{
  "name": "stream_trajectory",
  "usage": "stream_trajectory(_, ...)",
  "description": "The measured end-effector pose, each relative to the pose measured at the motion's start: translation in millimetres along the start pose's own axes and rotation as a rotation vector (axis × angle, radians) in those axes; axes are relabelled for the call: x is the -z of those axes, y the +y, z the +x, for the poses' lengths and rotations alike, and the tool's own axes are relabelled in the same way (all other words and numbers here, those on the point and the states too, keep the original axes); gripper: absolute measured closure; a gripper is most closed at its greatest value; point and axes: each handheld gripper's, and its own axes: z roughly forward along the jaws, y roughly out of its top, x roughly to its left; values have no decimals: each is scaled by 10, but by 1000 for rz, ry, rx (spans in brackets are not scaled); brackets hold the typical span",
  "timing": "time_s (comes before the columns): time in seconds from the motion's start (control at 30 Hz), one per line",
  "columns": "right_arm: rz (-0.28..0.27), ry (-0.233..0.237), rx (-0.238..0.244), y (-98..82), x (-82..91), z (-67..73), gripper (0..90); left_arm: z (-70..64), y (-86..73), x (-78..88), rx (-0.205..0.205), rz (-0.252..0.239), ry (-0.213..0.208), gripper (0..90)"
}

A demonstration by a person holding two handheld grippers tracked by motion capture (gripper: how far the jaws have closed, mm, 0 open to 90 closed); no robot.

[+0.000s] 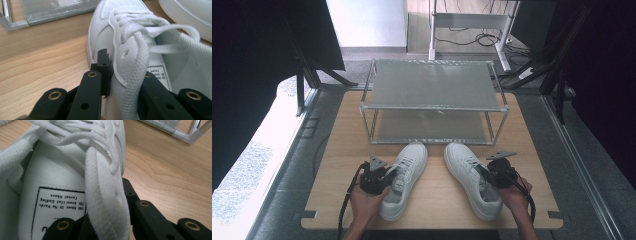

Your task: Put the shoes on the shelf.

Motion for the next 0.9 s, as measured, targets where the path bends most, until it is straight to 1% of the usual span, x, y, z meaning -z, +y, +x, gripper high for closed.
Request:
stream_trajectory(0.07,-13,20,-9,-10,8,-33,859,46,-5,11,24,-2,-38,801)
stream_trajectory(0.17,-35,44,-22,-28,19,-68,861,92,-17,22,46,-13,-69,801)
stream_trajectory(0.23,-51,55,-31,-44,26,-85,862,119,-23,32,66,-24,-100,799)
stream_trajectory(0.27,-57,59,-34,-53,32,-90,862,133,-26,42,79,-32,-126,799)
stream_trajectory(0.37,-74,82,-39,-91,70,-126,861,154,-26,67,97,-42,-166,799)
stream_trajectory(0.47,-96,108,-55,-133,115,-174,860,186,-25,109,125,-68,-209,798)
stream_trajectory(0.63,-158,170,-102,-194,196,-248,860,231,-11,218,166,-112,-261,796)
stream_trajectory(0.7,-194,190,-120,-212,232,-257,860,257,-4,260,192,-125,-299,794)
stream_trajectory(0.77,-217,213,-143,-223,252,-269,860,291,-3,305,217,-144,-337,794)
stream_trajectory(0.83,-243,244,-173,-237,273,-291,860,307,2,342,232,-164,-355,795)
stream_trajectory(0.9,-269,268,-196,-249,297,-315,860,318,14,394,232,-186,-364,794)
